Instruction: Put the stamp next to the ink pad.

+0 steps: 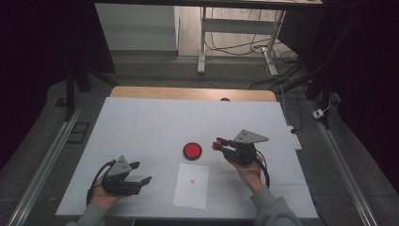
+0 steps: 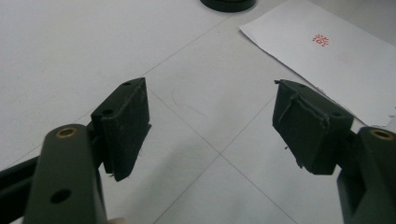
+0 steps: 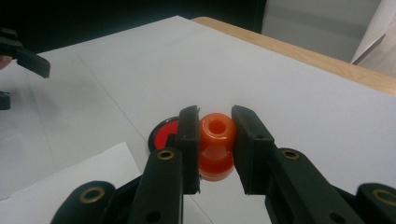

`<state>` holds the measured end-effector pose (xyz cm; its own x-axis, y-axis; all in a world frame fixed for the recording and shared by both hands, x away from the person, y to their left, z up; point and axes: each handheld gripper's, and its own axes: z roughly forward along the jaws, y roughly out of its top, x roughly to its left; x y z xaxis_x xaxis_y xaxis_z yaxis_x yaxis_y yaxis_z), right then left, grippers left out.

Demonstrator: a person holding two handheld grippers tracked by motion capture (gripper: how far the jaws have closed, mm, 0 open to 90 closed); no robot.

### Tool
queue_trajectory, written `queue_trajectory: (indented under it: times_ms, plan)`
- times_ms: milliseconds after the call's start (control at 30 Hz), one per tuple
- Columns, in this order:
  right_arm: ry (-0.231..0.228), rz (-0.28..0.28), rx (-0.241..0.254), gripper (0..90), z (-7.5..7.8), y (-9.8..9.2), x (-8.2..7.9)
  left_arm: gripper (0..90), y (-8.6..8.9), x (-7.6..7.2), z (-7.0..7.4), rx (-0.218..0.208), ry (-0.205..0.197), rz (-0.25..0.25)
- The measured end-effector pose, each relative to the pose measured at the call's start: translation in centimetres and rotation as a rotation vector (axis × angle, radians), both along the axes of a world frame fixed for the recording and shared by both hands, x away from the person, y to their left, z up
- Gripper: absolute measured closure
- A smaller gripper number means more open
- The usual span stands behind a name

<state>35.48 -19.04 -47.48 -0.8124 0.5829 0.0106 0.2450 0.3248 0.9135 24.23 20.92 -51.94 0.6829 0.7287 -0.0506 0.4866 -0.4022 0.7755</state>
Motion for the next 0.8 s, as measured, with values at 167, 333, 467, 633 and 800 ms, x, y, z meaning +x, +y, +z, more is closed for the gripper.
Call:
queue_trajectory:
  times_ms: [167,333,467,633,800]
  plan:
    - [0.005,-0.021,0.002,72.0,-0.2,-0.2,0.5,27.7,0.0,0.0,0.0,0.001,0.002,0.000]
    - [0.022,-0.042,-0.011,72.0,-0.7,-0.4,1.3,27.7,0.1,0.0,0.0,0.001,-0.003,0.004]
    - [0.036,-0.054,-0.019,72.0,-1.2,-0.3,1.9,27.7,0.0,0.0,0.0,0.000,-0.003,0.002]
    - [0.057,-0.068,-0.036,71.9,-1.9,0.2,3.0,27.8,0.1,0.1,-0.1,0.001,0.000,0.008]
    - [0.082,-0.072,-0.068,71.9,-3.1,1.5,4.3,27.7,0.0,0.1,-0.1,0.002,0.006,0.007]
